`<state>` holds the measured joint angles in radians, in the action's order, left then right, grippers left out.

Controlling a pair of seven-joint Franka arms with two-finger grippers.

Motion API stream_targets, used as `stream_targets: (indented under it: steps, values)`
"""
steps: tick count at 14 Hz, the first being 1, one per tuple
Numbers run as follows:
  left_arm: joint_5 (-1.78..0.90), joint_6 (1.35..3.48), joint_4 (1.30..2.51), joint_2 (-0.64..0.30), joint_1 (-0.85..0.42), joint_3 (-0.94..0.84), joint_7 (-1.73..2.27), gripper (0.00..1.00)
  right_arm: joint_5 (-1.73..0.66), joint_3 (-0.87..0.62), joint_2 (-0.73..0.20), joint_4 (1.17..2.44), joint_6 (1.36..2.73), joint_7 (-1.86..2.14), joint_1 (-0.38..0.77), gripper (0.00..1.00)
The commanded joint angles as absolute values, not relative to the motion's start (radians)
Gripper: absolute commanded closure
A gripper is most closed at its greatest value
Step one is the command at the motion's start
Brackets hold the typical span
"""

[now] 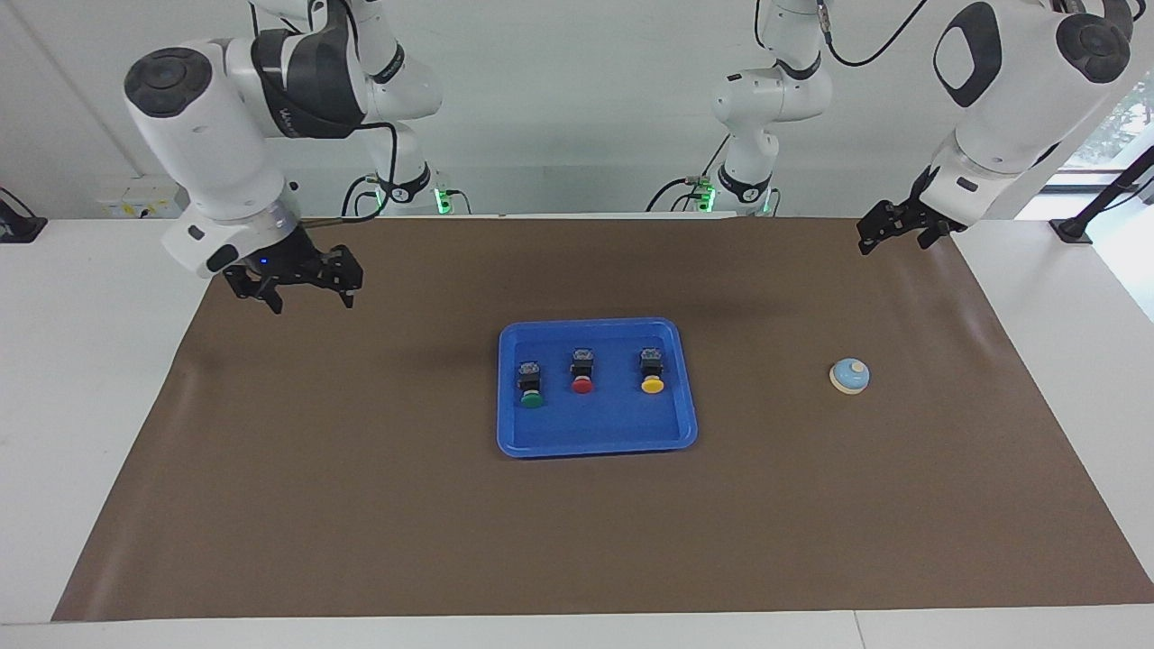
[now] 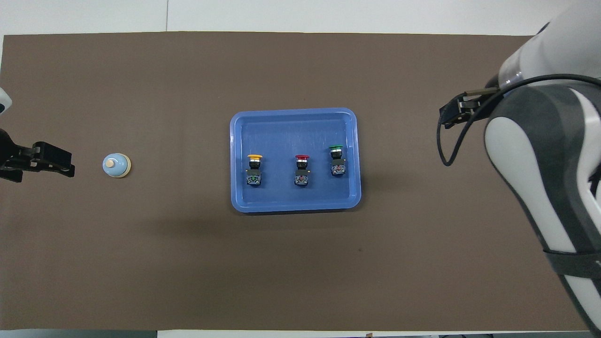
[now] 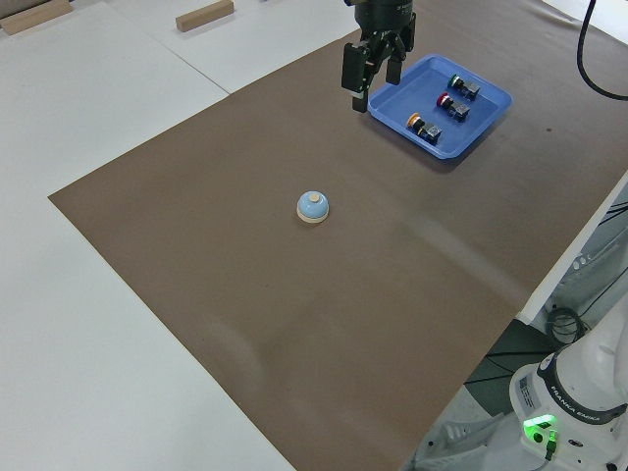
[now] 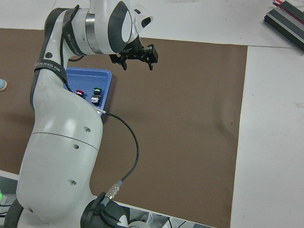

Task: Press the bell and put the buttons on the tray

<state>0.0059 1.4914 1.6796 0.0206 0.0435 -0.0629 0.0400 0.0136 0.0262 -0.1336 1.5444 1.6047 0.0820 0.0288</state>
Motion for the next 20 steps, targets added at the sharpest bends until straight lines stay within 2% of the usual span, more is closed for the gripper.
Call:
stream_targets:
  steps: [1, 5, 9, 14, 20]
  values:
    - [-0.003, 1.473, 1.675, 0.029, 0.041, -0.058, 0.051, 0.0, 0.005, 0.008, -0.08, 1.591, 1.575, 0.11, -0.034, 0.0]
    - [-0.003, 1.473, 1.675, 0.029, 0.041, -0.058, 0.051, 0.0, 0.005, 0.009, -0.08, 1.588, 1.627, 0.112, -0.087, 0.0]
    - [-0.003, 1.473, 1.675, 0.029, 0.041, -0.058, 0.051, 0.0, 0.005, 0.009, -0.058, 1.612, 1.577, 0.075, -0.086, 0.0]
    - [-0.003, 1.473, 1.675, 0.029, 0.041, -0.058, 0.051, 0.0, 0.005, 0.008, 0.035, 1.726, 1.6, 0.045, -0.074, 0.0]
    - [-0.003, 1.473, 1.674, 0.029, 0.041, -0.058, 0.051, 0.0, 0.006, -0.005, 0.037, 1.723, 1.595, 0.037, -0.072, 0.0]
